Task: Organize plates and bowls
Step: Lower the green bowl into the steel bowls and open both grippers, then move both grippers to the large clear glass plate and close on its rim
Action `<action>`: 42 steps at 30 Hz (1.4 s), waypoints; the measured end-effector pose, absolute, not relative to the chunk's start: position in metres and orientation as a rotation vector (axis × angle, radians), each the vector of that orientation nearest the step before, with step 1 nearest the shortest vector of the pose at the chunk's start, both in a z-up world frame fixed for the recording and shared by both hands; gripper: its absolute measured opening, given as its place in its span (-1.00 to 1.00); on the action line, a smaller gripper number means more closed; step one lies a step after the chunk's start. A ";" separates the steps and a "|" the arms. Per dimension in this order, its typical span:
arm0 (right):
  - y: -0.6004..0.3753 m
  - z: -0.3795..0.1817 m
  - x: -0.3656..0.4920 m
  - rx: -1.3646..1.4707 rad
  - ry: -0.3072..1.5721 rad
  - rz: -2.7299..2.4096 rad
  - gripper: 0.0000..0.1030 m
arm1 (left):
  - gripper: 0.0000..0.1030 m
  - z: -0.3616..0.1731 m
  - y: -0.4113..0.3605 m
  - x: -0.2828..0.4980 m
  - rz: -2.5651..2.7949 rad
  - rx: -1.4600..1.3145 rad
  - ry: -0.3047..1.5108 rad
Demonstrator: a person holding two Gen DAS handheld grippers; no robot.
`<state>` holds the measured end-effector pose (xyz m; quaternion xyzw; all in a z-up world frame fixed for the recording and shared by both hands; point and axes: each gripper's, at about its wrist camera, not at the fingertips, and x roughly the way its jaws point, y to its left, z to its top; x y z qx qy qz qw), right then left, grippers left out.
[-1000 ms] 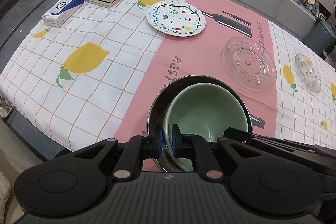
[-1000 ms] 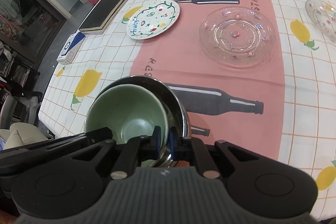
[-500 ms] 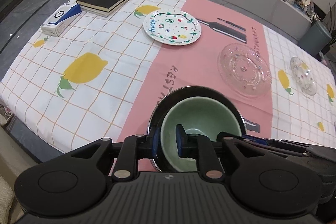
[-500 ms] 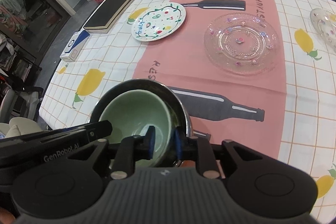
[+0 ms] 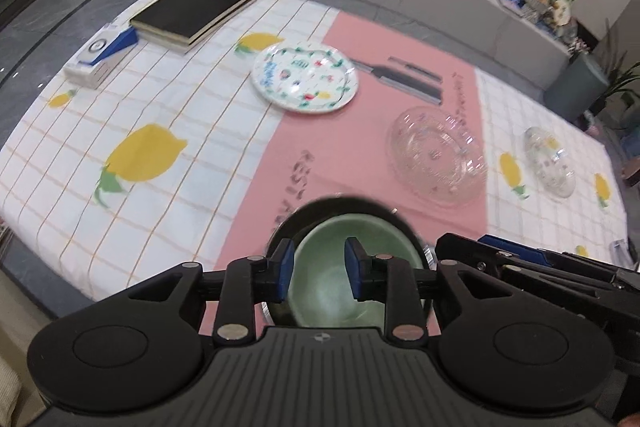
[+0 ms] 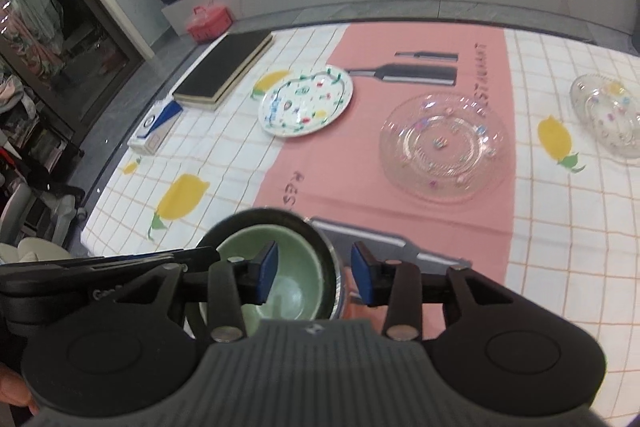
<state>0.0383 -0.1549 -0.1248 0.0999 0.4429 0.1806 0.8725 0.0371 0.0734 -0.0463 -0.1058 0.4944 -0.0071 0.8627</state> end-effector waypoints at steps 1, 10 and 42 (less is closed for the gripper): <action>-0.159 -0.122 0.039 0.210 0.912 0.371 -0.15 | -0.35 -0.043 0.073 0.038 -0.029 -0.225 1.021; -0.210 -0.101 0.060 0.228 0.799 0.272 -0.11 | -0.17 -0.012 0.053 0.068 -0.139 -0.248 0.928; -0.251 -0.178 0.215 0.250 0.953 0.166 -0.08 | -0.15 -0.079 0.004 0.239 -0.272 -0.099 1.057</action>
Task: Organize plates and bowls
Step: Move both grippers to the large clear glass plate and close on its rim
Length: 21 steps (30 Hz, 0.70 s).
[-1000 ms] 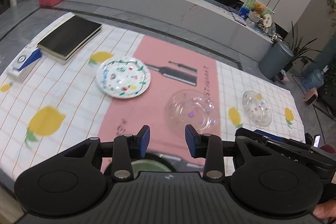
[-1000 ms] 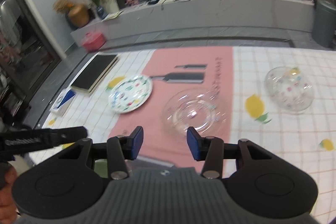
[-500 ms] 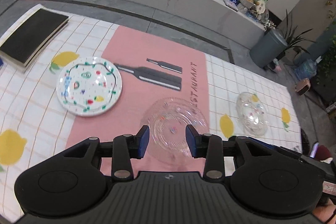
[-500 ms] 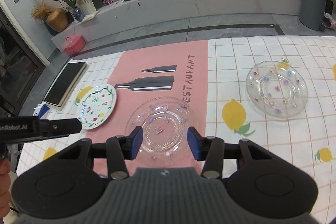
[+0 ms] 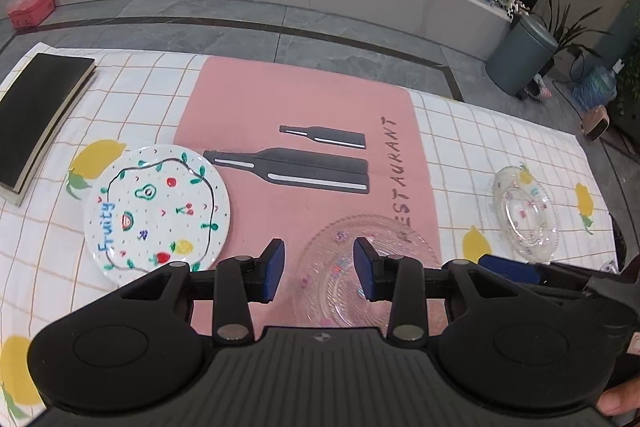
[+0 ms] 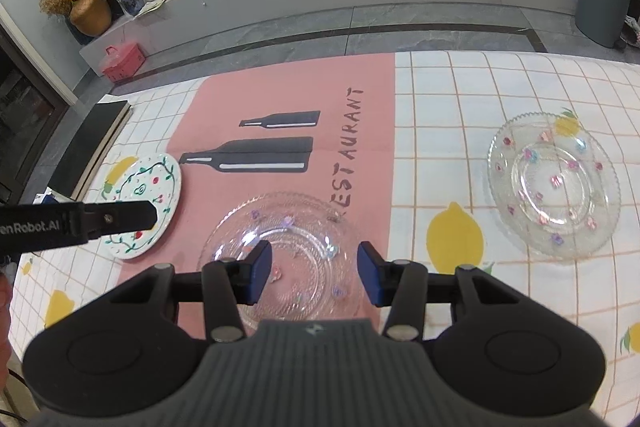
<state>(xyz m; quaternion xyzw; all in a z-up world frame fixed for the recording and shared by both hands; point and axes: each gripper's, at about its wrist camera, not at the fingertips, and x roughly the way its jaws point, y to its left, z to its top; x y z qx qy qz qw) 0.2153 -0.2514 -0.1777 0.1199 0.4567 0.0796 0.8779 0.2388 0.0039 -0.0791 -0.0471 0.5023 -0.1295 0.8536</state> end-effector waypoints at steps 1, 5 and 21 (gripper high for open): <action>-0.252 -0.179 0.219 0.250 0.952 0.165 -0.08 | -0.15 -0.081 0.006 0.242 -0.273 -0.102 1.059; -0.254 -0.183 0.231 0.264 0.954 0.156 -0.08 | -0.15 -0.092 0.011 0.257 -0.276 -0.136 1.075; -0.263 -0.216 0.243 0.274 1.027 0.101 -0.09 | -0.15 -0.136 0.007 0.268 -0.335 -0.145 1.197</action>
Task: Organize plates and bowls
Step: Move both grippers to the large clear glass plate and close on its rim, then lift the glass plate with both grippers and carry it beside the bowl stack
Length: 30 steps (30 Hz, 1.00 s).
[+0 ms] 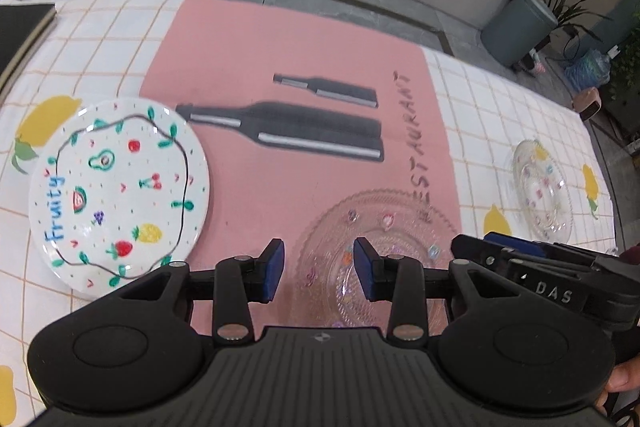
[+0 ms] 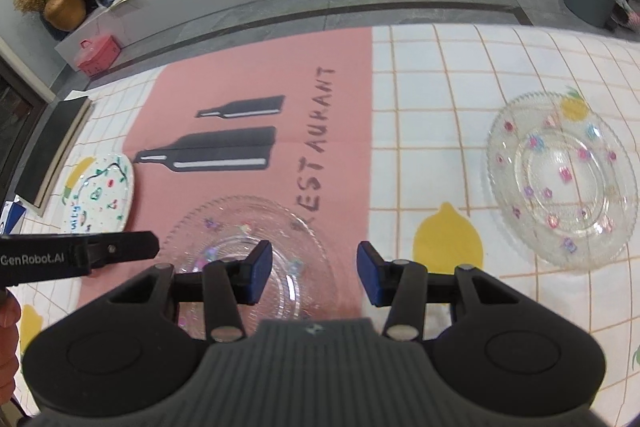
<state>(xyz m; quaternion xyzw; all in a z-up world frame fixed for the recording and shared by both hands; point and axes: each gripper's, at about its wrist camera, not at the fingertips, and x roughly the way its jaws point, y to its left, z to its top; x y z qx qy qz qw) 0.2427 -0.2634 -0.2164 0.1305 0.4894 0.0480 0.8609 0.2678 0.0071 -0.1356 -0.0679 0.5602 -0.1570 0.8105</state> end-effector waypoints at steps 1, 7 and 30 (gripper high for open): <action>-0.265 -0.219 0.242 0.277 1.033 0.095 -0.09 | -0.15 -0.138 0.007 0.268 -0.333 -0.146 1.205; -0.269 -0.232 0.234 0.310 1.071 0.096 -0.21 | -0.15 -0.147 0.007 0.265 -0.316 -0.156 1.245; -0.269 -0.229 0.212 0.393 1.068 0.134 -0.81 | -0.77 -0.149 -0.003 0.254 -0.226 -0.080 1.277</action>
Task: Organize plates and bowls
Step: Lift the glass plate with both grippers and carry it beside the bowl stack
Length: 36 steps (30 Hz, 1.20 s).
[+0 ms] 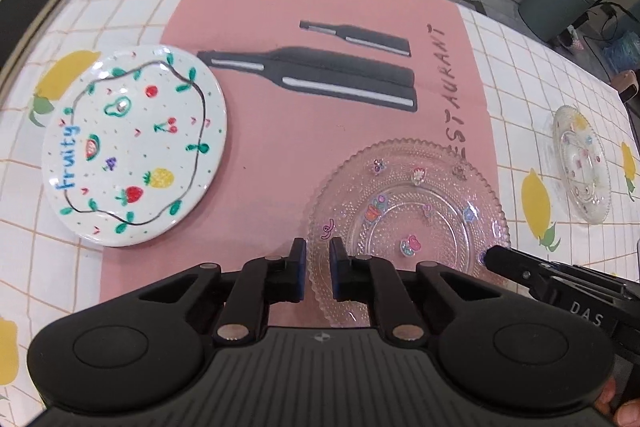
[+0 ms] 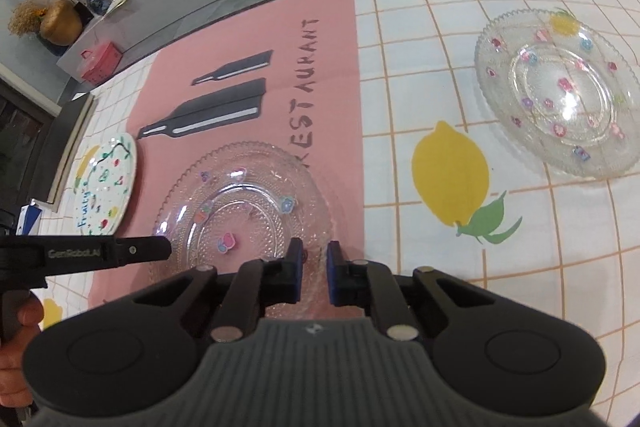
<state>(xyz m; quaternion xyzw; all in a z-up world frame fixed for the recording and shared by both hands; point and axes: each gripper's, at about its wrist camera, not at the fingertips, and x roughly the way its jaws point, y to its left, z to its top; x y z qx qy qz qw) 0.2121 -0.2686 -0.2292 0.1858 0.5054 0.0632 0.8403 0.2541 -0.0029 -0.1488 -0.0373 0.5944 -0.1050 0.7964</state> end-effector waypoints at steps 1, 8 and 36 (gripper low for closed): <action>-0.269 -0.226 0.211 0.389 1.064 0.135 -0.81 | -0.78 -0.146 -0.003 0.253 -0.227 -0.082 1.269; -0.276 -0.200 0.193 0.390 1.017 0.136 -0.81 | -0.82 -0.113 -0.005 0.236 -0.231 -0.104 1.224; -0.369 -0.199 0.018 0.489 0.995 0.062 -0.83 | -0.89 -0.093 -0.075 0.069 -0.250 -0.213 1.208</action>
